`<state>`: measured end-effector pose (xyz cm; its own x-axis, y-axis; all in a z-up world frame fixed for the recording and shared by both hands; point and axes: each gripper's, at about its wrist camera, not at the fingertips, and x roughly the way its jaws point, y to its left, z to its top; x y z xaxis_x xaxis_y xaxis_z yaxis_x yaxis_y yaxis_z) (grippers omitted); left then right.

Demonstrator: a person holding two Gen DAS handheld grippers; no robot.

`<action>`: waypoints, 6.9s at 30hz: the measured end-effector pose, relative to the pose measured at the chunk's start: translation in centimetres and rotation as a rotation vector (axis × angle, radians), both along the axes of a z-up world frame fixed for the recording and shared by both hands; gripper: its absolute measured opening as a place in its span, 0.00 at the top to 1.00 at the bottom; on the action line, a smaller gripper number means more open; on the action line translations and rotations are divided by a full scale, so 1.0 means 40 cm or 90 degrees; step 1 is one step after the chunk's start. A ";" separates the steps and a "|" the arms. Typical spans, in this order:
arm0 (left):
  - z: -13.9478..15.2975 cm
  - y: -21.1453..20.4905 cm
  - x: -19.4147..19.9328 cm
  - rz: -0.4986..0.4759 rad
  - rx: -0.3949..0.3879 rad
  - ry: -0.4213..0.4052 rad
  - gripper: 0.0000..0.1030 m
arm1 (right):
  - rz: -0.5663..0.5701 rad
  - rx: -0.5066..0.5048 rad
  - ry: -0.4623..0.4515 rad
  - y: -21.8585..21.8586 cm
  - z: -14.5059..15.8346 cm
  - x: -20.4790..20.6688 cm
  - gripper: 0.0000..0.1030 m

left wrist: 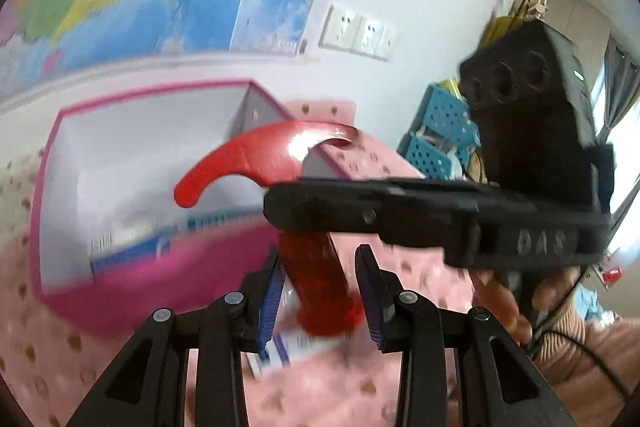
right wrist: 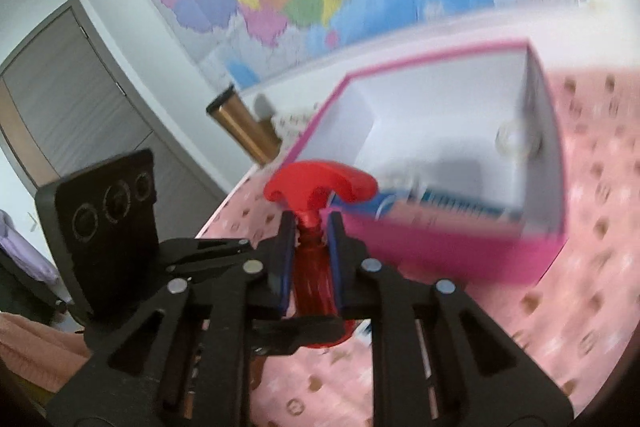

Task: Organize rigid objects
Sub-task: 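Lower the red corkscrew into the magenta box and open the right tool, then move the right tool to the brown wooden massager handle, then grasp the wooden massager handle with the right tool and lift, then carry the wooden massager into the magenta box and release it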

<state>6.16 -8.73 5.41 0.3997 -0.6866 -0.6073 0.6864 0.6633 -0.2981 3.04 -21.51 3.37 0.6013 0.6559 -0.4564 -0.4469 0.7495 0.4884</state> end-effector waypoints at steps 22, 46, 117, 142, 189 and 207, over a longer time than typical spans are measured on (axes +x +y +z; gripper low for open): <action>-0.049 -0.103 0.254 0.064 0.037 0.102 0.65 | -0.130 -0.094 0.073 -0.128 -0.030 0.254 0.84; -0.004 0.154 0.008 0.154 0.015 -0.030 0.59 | -0.061 0.003 0.023 -0.126 -0.052 0.017 0.66; -0.263 0.053 -0.084 0.083 0.062 0.138 0.51 | -0.113 -0.034 0.177 -0.104 -0.326 -0.120 0.58; -0.283 0.208 -0.199 0.136 0.155 0.098 0.60 | 0.100 -0.011 0.191 0.171 -0.323 -0.058 0.58; -0.090 0.033 -0.169 0.009 0.040 -0.002 0.77 | 0.022 0.030 0.072 0.039 -0.112 -0.076 0.83; 0.068 -0.099 0.073 0.043 0.016 -0.074 0.77 | -0.066 0.006 -0.037 -0.128 0.127 0.084 0.83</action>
<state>9.08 -12.68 8.13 0.5124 -0.6413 -0.5711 0.6693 0.7149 -0.2024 6.38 -26.64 8.46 0.6919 0.5925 -0.4126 -0.3945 0.7889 0.4712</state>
